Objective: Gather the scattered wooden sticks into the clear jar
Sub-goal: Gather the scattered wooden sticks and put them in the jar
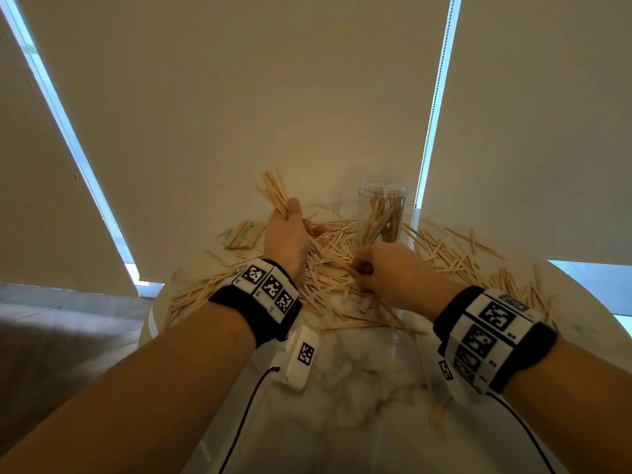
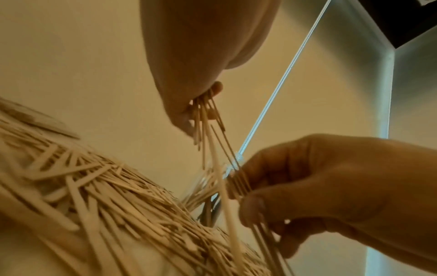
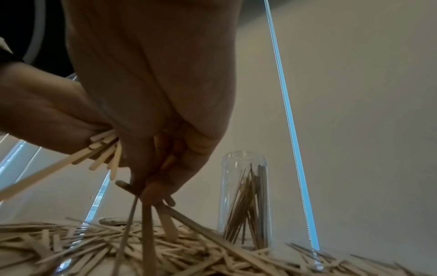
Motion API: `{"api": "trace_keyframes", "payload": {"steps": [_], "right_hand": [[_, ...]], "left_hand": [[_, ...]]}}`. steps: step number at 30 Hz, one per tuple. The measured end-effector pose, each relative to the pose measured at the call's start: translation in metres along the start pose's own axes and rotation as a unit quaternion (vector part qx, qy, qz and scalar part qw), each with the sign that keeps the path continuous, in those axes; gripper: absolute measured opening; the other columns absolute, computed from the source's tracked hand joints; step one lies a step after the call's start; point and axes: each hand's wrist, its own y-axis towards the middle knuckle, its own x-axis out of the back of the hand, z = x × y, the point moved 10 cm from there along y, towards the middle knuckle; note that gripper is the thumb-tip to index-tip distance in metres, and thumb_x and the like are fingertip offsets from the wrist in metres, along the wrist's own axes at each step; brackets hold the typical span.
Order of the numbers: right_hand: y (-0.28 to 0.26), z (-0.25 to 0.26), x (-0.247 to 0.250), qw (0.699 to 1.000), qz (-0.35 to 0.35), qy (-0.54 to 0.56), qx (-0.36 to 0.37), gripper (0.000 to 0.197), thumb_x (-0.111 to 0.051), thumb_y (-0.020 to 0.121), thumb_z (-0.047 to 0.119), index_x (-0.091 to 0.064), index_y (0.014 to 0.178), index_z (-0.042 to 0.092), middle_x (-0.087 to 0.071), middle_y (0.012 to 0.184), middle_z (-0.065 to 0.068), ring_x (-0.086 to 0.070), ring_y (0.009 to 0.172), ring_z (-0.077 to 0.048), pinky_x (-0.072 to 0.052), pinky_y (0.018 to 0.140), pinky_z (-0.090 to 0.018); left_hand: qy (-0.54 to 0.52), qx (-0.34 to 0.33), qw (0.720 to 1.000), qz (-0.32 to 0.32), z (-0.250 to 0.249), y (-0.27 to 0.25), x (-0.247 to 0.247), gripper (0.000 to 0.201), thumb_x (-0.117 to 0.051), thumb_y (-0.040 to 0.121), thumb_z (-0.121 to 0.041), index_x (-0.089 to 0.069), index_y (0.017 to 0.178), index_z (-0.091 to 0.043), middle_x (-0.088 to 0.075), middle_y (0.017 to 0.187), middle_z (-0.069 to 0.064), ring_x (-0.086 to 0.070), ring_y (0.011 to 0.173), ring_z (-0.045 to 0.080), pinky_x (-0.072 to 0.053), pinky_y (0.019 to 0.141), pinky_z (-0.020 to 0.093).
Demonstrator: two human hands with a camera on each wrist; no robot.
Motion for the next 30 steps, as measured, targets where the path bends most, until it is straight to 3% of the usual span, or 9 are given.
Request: {"api": "trace_keyframes", "payload": {"steps": [5, 8, 11, 13, 16, 21, 24, 27, 30], "right_hand": [[0.002, -0.009, 0.034, 0.995, -0.081, -0.04, -0.029, 0.007, -0.064, 0.093, 0.024, -0.069, 0.097, 0.026, -0.068, 0.093, 0.004, -0.061, 0.081, -0.014, -0.044, 0.068, -0.025], [0.005, -0.003, 0.058, 0.989, -0.146, -0.012, -0.021, 0.004, -0.065, 0.092, 0.024, -0.064, 0.088, 0.024, -0.067, 0.087, 0.005, -0.059, 0.075, -0.011, -0.042, 0.061, -0.022], [0.011, 0.01, 0.07, 0.975, -0.167, 0.146, 0.004, 0.003, -0.069, 0.091, 0.021, -0.065, 0.091, 0.021, -0.068, 0.084, 0.004, -0.066, 0.076, -0.012, -0.052, 0.068, -0.027], [0.015, 0.015, 0.073, 0.958, -0.174, 0.229, 0.006, 0.006, -0.069, 0.091, 0.019, -0.063, 0.09, 0.021, -0.069, 0.081, 0.001, -0.07, 0.073, -0.014, -0.059, 0.067, -0.033], [0.015, 0.015, 0.076, 0.946, -0.184, 0.266, 0.007, 0.005, -0.069, 0.091, 0.021, -0.064, 0.092, 0.019, -0.071, 0.079, 0.0, -0.07, 0.069, -0.014, -0.059, 0.067, -0.032], [0.014, 0.016, 0.082, 0.963, -0.195, 0.186, 0.019, 0.017, -0.061, 0.096, 0.03, -0.071, 0.106, 0.02, -0.07, 0.09, 0.005, -0.065, 0.079, -0.011, -0.053, 0.072, -0.027], [0.011, 0.014, 0.088, 0.952, -0.212, 0.219, 0.015, 0.036, -0.055, 0.099, 0.029, -0.056, 0.135, 0.026, -0.067, 0.105, 0.011, -0.065, 0.084, -0.006, -0.056, 0.084, -0.03], [0.006, 0.017, 0.096, 0.93, -0.216, 0.296, 0.035, 0.058, -0.053, 0.102, 0.022, -0.029, 0.151, 0.04, -0.058, 0.12, 0.016, -0.068, 0.075, -0.002, -0.051, 0.059, -0.007], [0.004, 0.021, 0.104, 0.932, -0.239, 0.27, 0.038, 0.049, -0.048, 0.104, 0.027, -0.033, 0.149, 0.039, -0.058, 0.13, 0.013, -0.066, 0.085, -0.004, -0.056, 0.07, -0.017]], "left_hand": [[-0.005, -0.054, 0.999, -0.007, -0.011, 0.001, 0.012, 0.021, -0.039, 0.111, -0.03, -0.044, 0.093, -0.019, -0.042, 0.07, -0.001, -0.036, 0.048, 0.009, -0.038, 0.044, 0.026], [0.023, -0.032, 0.999, 0.022, 0.0, -0.008, 0.001, 0.02, -0.039, 0.111, -0.032, -0.048, 0.097, -0.021, -0.058, 0.08, 0.002, -0.054, 0.057, 0.012, -0.048, 0.05, 0.028], [0.045, -0.008, 0.988, 0.145, 0.013, -0.03, -0.035, 0.03, -0.037, 0.11, -0.037, -0.056, 0.111, -0.015, -0.073, 0.095, 0.01, -0.071, 0.078, 0.024, -0.061, 0.069, 0.04], [0.053, -0.019, 0.979, 0.194, 0.014, -0.042, -0.051, 0.04, -0.034, 0.111, -0.037, -0.062, 0.113, -0.01, -0.074, 0.082, 0.007, -0.07, 0.068, 0.024, -0.06, 0.067, 0.041], [0.05, -0.04, 0.983, 0.17, 0.011, -0.044, -0.054, 0.044, -0.032, 0.112, -0.037, -0.056, 0.119, 0.0, -0.063, 0.067, 0.002, -0.054, 0.049, 0.013, -0.05, 0.052, 0.033], [0.063, -0.034, 0.98, 0.187, 0.005, -0.053, -0.054, 0.039, -0.036, 0.109, -0.044, -0.05, 0.121, -0.009, -0.043, 0.063, -0.005, -0.035, 0.044, 0.005, -0.034, 0.043, 0.023], [0.087, -0.03, 0.969, 0.229, 0.007, -0.06, -0.057, 0.042, -0.043, 0.104, -0.055, -0.051, 0.104, -0.014, -0.039, 0.062, -0.007, -0.03, 0.045, 0.007, -0.031, 0.042, 0.023], [0.094, -0.017, 0.956, 0.278, 0.012, -0.069, -0.063, 0.035, -0.048, 0.103, -0.053, -0.046, 0.094, -0.019, -0.042, 0.064, -0.006, -0.028, 0.047, 0.008, -0.028, 0.042, 0.023], [0.104, -0.035, 0.949, 0.297, 0.009, -0.078, -0.069, 0.027, -0.05, 0.106, -0.04, -0.047, 0.091, -0.018, -0.046, 0.062, -0.005, -0.029, 0.049, 0.01, -0.025, 0.046, 0.026]]}}
